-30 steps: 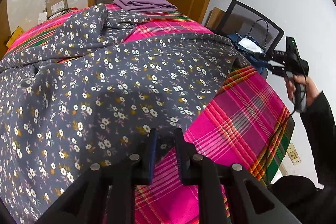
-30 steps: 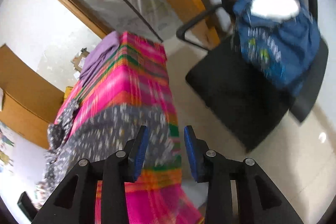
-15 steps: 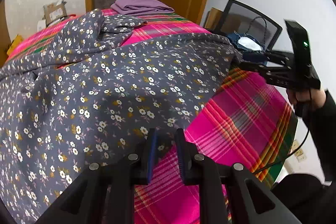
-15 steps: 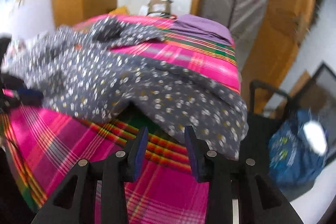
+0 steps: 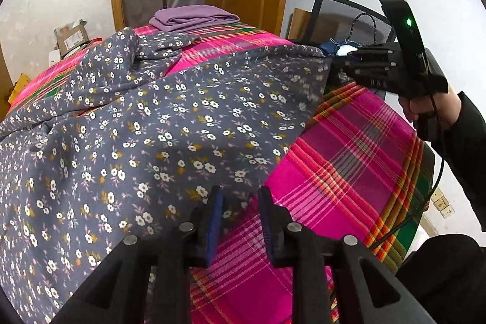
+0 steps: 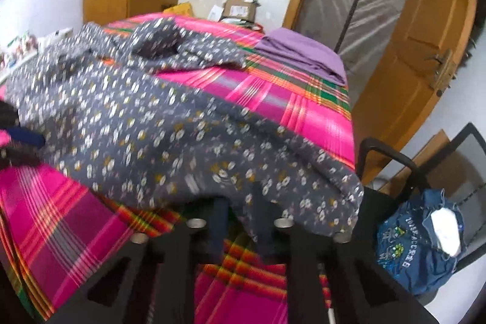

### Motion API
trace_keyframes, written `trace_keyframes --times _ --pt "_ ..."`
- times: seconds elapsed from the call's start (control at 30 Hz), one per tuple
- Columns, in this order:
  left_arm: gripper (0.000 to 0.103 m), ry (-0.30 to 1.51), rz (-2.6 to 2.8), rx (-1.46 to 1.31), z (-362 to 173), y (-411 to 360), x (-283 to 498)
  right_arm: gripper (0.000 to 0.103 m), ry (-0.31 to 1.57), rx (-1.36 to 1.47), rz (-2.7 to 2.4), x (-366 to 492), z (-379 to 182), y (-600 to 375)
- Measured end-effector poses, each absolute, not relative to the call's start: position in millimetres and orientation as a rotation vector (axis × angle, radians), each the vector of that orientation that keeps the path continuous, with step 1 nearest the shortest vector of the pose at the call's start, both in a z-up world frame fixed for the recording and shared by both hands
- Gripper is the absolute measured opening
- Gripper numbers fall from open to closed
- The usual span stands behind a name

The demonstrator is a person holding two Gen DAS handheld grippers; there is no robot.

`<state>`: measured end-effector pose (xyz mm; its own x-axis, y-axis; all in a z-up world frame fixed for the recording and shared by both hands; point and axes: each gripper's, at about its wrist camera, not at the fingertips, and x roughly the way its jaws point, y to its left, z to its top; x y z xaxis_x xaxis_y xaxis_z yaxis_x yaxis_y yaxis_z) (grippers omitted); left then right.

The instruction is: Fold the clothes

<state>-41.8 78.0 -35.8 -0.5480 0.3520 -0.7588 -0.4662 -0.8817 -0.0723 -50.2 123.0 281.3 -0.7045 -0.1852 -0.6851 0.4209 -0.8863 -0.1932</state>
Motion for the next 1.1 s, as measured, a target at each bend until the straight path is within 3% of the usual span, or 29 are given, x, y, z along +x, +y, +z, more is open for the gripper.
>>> trace_keyframes --times 0.47,0.53,0.57,0.6,1.1 --pt "0.027 0.339 2.433 -1.105 -36 93 -40 0.006 0.409 0.886 -2.626 -66 315 127" --pt "0.02 0.351 2.446 -1.103 -36 94 -40 0.006 0.413 0.881 -2.629 -65 317 128" --pt "0.007 0.361 2.464 -1.104 -35 94 -41 0.006 0.415 0.879 -2.63 -65 317 129" --pt "0.003 0.365 2.472 -1.106 -34 93 -41 0.006 0.416 0.876 -2.633 -64 318 129" --pt "0.002 0.247 2.343 -0.995 -2 82 0 0.005 0.445 0.942 -2.691 10 317 158"
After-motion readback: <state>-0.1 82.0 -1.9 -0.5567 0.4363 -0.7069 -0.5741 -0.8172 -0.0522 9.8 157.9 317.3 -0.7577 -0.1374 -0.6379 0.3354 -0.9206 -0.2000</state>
